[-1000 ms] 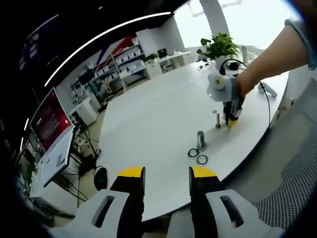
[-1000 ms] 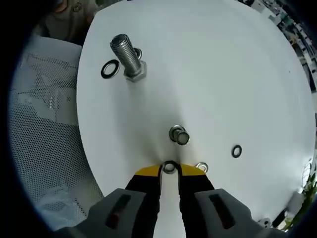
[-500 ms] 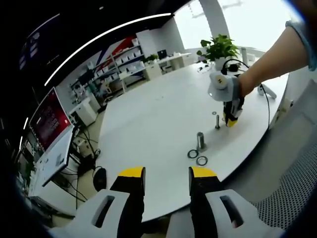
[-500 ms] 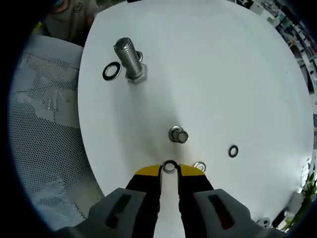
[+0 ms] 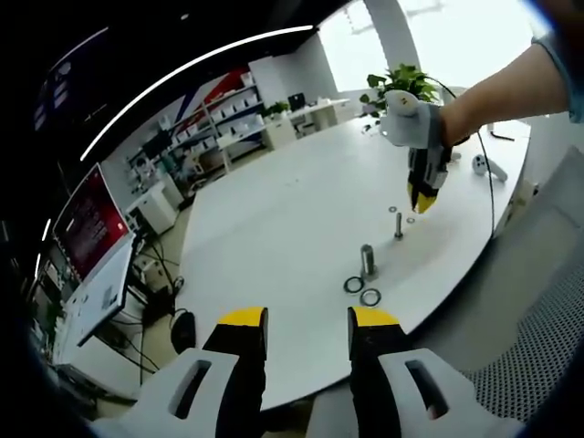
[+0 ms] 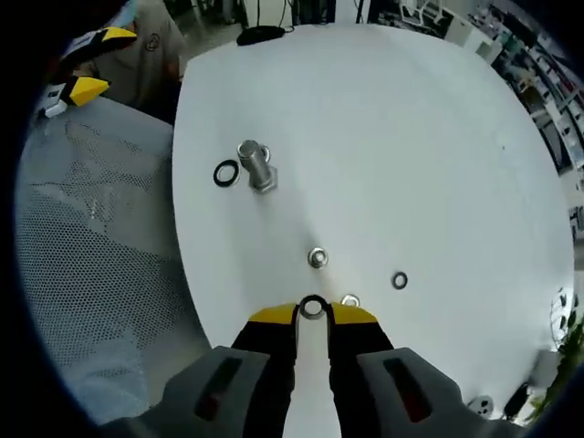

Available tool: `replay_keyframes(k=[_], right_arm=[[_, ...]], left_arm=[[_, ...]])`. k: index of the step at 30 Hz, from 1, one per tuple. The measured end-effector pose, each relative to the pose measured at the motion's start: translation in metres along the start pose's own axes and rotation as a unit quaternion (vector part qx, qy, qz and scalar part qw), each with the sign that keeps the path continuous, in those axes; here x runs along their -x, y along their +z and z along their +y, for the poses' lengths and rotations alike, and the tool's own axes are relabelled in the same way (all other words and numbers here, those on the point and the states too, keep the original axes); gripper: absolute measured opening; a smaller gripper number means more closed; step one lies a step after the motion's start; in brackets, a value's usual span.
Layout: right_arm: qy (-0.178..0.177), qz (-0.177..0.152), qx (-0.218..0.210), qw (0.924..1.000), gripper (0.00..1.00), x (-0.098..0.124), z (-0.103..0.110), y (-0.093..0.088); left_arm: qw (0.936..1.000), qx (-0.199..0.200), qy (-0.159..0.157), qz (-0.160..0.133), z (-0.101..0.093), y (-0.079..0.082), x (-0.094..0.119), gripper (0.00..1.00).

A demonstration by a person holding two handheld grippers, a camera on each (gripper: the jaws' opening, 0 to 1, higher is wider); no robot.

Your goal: Place the washer onto the threaded stud by aligning its center hole with the stud, sliding it down to the base, and recovering from edge contact or off-axis alignment until the washer reaches the visible bottom stop.

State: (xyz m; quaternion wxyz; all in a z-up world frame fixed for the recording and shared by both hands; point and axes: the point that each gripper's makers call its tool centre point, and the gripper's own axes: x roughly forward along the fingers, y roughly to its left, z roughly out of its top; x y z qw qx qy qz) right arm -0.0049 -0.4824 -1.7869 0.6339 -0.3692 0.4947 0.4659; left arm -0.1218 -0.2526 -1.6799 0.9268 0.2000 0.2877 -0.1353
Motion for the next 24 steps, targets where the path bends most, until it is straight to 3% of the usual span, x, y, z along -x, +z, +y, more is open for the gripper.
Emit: replay_keyframes(k=[9, 24], right_arm=[[-0.008, -0.024, 0.012, 0.9996, 0.13, 0.013, -0.001, 0.022], [-0.006, -0.019, 0.022, 0.9996, 0.13, 0.004, -0.005, 0.036]], left_arm=[[1.0, -0.003, -0.002, 0.003, -0.001, -0.001, 0.0, 0.33], [1.0, 0.0, 0.0, 0.002, 0.0, -0.001, 0.0, 0.33]])
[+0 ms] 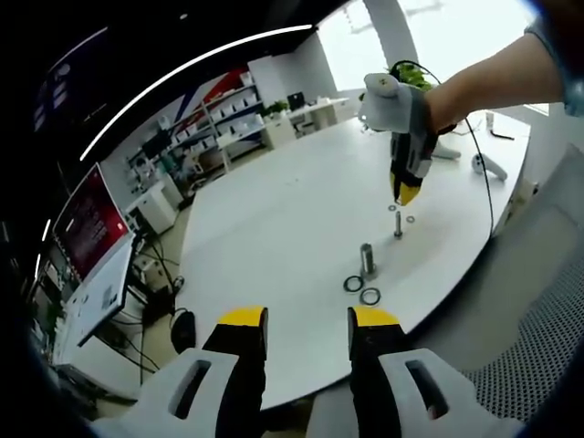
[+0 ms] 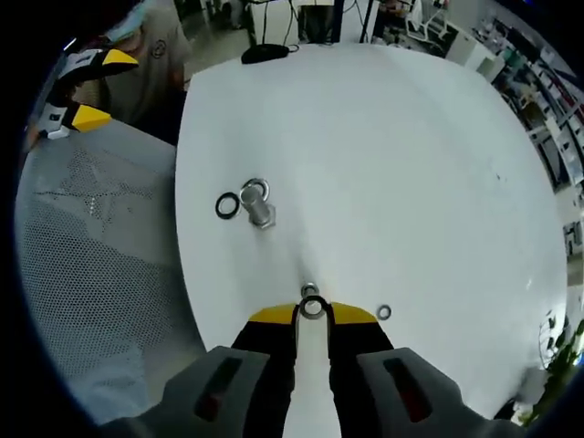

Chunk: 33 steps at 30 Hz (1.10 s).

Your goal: Place the washer onto the threaded stud by aligning its center hole with the stud, sliding it down to the base, and recovering from edge contact or off-axis alignment until the washer reaches the visible bottom stop.

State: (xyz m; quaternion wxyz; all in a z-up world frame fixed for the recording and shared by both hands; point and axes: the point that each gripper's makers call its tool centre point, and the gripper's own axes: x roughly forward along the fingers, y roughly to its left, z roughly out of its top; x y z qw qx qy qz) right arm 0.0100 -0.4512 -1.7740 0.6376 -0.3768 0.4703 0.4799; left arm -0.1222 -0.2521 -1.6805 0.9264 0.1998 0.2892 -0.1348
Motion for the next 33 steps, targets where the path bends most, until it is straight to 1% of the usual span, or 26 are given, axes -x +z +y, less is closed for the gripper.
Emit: replay_keyframes(k=[16, 25, 29, 33], right_arm=[[0.014, 0.001, 0.002, 0.9999, 0.13, -0.008, 0.006, 0.005], [0.012, 0.009, 0.005, 0.9999, 0.13, -0.01, 0.003, 0.0], [0.019, 0.003, -0.006, 0.9998, 0.13, -0.01, 0.003, -0.001], [0.016, 0.003, -0.007, 0.9999, 0.13, -0.011, 0.001, -0.001]], left_arm=[[1.0, 0.001, 0.001, 0.0, 0.001, 0.0, -0.001, 0.33], [1.0, 0.002, 0.001, 0.0, 0.001, 0.0, -0.001, 0.33], [1.0, 0.001, 0.001, 0.0, 0.001, 0.0, -0.001, 0.33], [1.0, 0.001, 0.0, 0.0, 0.001, 0.0, -0.001, 0.33]])
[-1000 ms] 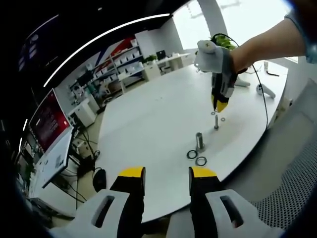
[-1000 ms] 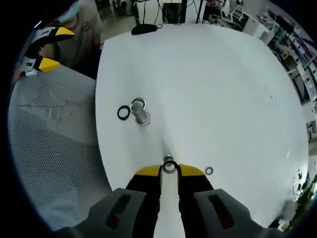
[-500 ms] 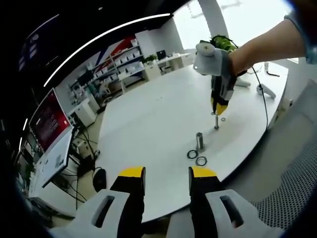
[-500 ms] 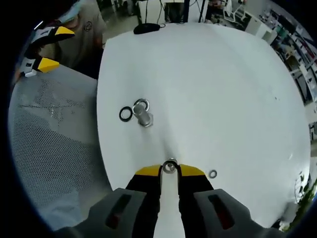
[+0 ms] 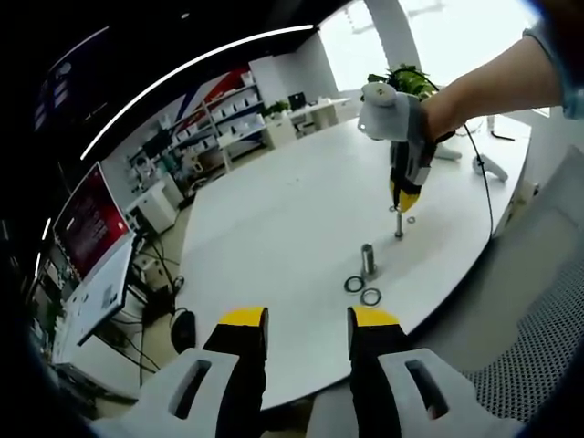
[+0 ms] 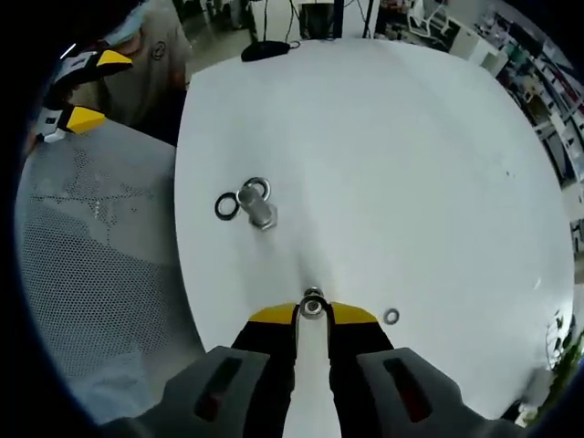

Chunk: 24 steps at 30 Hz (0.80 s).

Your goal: Place the washer onto the threaded stud by aligning its center hole with the stud, sliding it down to the base, and recovering from edge contact or off-axis alignment until the washer reaches the visible bottom stop.

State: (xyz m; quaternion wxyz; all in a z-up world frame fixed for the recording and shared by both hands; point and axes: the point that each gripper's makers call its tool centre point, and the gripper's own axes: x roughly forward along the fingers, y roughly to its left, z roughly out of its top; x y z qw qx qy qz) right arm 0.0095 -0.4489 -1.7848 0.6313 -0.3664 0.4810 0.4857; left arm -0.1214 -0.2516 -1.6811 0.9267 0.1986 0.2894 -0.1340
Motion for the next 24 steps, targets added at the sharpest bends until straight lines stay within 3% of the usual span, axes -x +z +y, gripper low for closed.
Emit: replay_keyframes(k=[24], right_arm=[[0.0, 0.008, 0.001, 1.0, 0.13, -0.0094, 0.0014, -0.0017]], left_arm=[[1.0, -0.001, -0.002, 0.002, -0.0004, -0.0008, -0.0001, 0.33]])
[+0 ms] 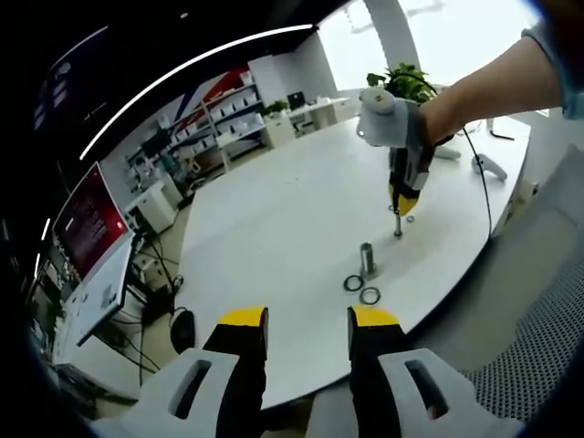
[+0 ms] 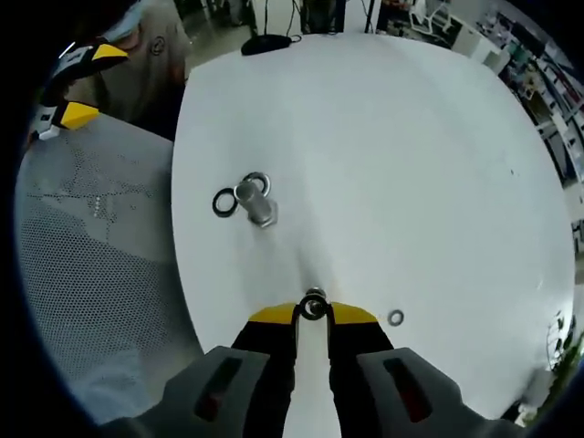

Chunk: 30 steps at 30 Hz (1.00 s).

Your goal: Place the washer onto the threaded stud by aligning its center hole with the stud, sliding it down to the base, and recovering from edge contact or off-axis alignment until the washer reaches the visible bottom stop.

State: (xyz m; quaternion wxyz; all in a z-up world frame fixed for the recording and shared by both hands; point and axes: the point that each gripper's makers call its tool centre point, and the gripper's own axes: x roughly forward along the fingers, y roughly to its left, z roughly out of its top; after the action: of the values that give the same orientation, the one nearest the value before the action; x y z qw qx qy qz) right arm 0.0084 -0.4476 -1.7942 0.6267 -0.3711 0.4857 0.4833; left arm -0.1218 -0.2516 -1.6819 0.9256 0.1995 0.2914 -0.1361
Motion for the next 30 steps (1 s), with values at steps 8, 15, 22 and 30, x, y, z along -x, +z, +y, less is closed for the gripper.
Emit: replay_keyframes(k=[8, 15, 22, 30], right_arm=[[0.002, -0.006, 0.003, 1.0, 0.13, 0.0032, 0.0014, 0.0047], [0.006, -0.002, 0.009, 0.9999, 0.13, 0.001, 0.0066, 0.0063], [0.005, 0.002, 0.01, 0.9999, 0.13, -0.0008, 0.0071, 0.0067], [0.005, 0.0, 0.008, 1.0, 0.13, 0.002, 0.0076, 0.0058]], left_arm=[[1.0, -0.001, -0.001, 0.001, -0.0004, -0.0005, -0.0003, 0.33], [1.0, -0.002, -0.002, 0.0, -0.001, 0.0, -0.0001, 0.33], [1.0, -0.001, -0.001, -0.002, -0.0008, 0.0, 0.0002, 0.33], [1.0, -0.001, -0.002, -0.003, -0.0009, 0.0006, 0.0003, 0.33]])
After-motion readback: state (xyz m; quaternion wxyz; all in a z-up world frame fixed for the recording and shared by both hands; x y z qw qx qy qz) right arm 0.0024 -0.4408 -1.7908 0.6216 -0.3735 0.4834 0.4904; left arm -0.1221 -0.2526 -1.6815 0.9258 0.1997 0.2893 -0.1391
